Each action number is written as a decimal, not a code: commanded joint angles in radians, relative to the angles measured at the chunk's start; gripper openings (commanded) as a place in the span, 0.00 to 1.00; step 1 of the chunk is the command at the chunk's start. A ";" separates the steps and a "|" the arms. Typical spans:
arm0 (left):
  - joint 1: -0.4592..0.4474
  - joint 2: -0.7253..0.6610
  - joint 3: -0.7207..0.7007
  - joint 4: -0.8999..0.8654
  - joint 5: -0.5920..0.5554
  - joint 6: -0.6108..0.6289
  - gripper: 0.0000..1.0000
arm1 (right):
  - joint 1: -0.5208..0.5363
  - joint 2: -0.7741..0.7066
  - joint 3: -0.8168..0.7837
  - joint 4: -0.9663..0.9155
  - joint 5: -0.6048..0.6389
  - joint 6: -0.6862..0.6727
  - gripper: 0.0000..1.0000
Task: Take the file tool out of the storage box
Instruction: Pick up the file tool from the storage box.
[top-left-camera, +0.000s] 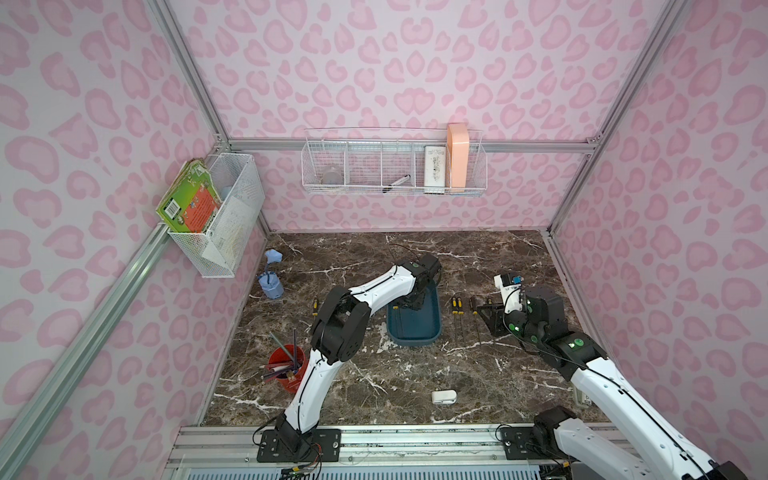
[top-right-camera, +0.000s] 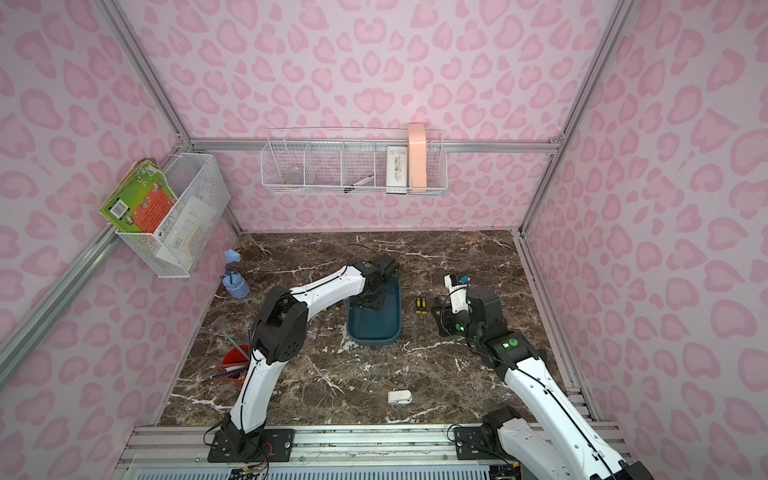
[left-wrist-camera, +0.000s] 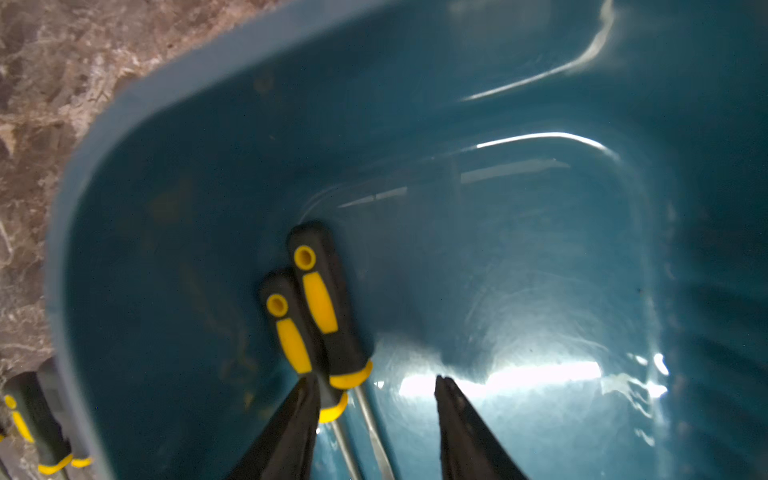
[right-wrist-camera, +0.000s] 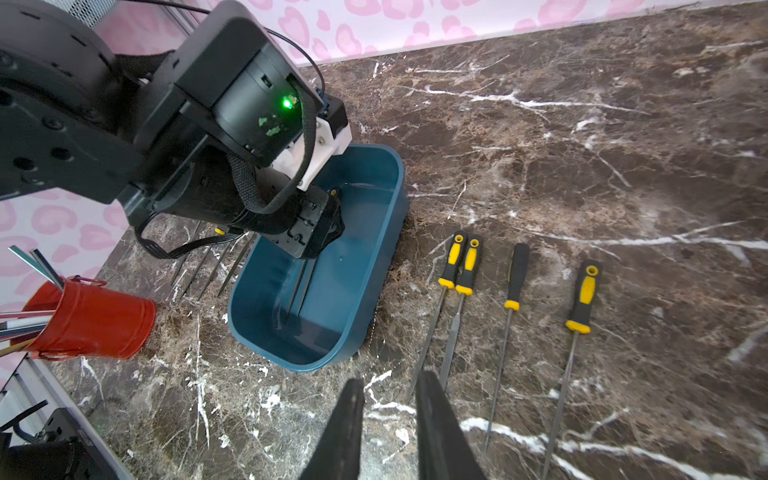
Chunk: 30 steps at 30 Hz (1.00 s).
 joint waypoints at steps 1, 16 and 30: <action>0.007 0.012 0.014 -0.003 0.028 0.022 0.50 | -0.008 -0.007 0.007 0.031 -0.011 -0.003 0.24; 0.020 0.063 0.035 0.056 0.112 0.054 0.42 | -0.053 -0.005 -0.009 0.065 -0.089 0.004 0.25; 0.025 0.097 0.035 0.081 0.126 0.052 0.17 | -0.056 -0.006 -0.016 0.071 -0.085 0.004 0.24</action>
